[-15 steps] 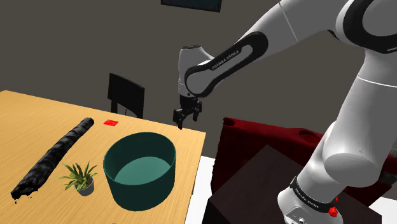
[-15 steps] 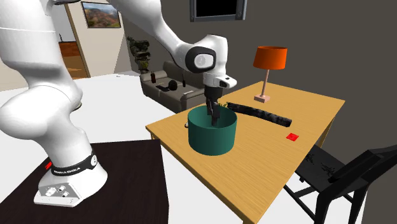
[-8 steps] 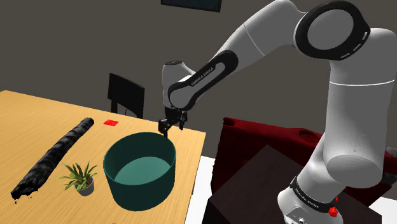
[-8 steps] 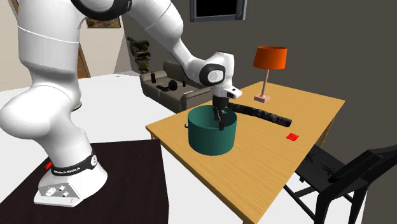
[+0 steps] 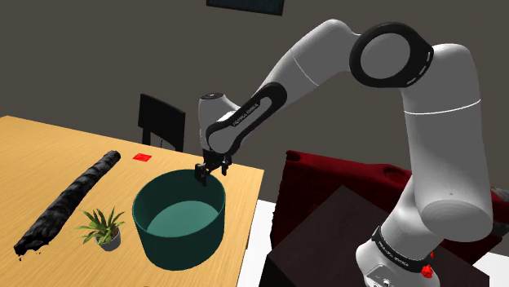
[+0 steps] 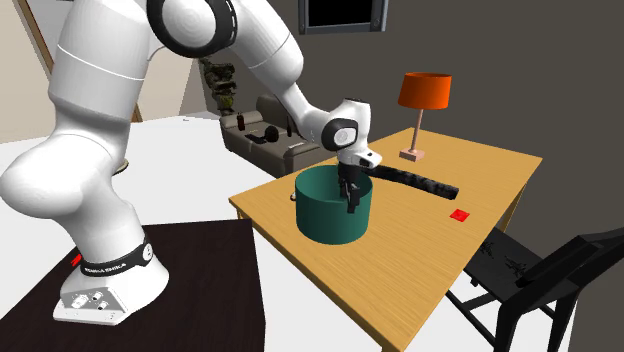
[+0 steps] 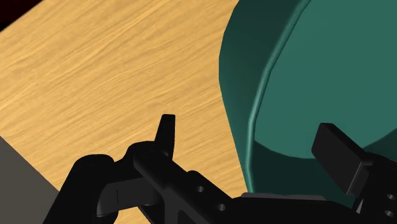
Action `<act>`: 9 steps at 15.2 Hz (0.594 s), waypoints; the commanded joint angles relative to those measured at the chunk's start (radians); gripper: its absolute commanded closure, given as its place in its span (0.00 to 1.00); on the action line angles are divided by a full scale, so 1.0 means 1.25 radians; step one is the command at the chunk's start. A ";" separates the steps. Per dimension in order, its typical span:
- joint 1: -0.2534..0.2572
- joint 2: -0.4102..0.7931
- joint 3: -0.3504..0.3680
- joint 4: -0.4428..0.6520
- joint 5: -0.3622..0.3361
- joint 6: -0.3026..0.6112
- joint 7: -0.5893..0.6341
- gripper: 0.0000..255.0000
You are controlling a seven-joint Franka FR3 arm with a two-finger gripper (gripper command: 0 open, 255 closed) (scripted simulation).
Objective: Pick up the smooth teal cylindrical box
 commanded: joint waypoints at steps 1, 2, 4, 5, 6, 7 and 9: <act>0.002 0.017 -0.003 0.001 -0.004 0.016 0.002 0.00; 0.004 0.030 -0.006 0.002 -0.007 0.028 0.004 0.00; 0.004 0.030 -0.006 0.002 -0.007 0.028 0.004 0.00; 0.004 0.030 -0.006 0.001 -0.007 0.029 0.004 1.00; 0.004 0.030 -0.006 0.001 -0.007 0.029 0.005 1.00; 0.004 0.030 -0.006 0.001 -0.007 0.029 0.005 1.00; 0.004 0.030 -0.006 0.001 -0.008 0.030 0.005 1.00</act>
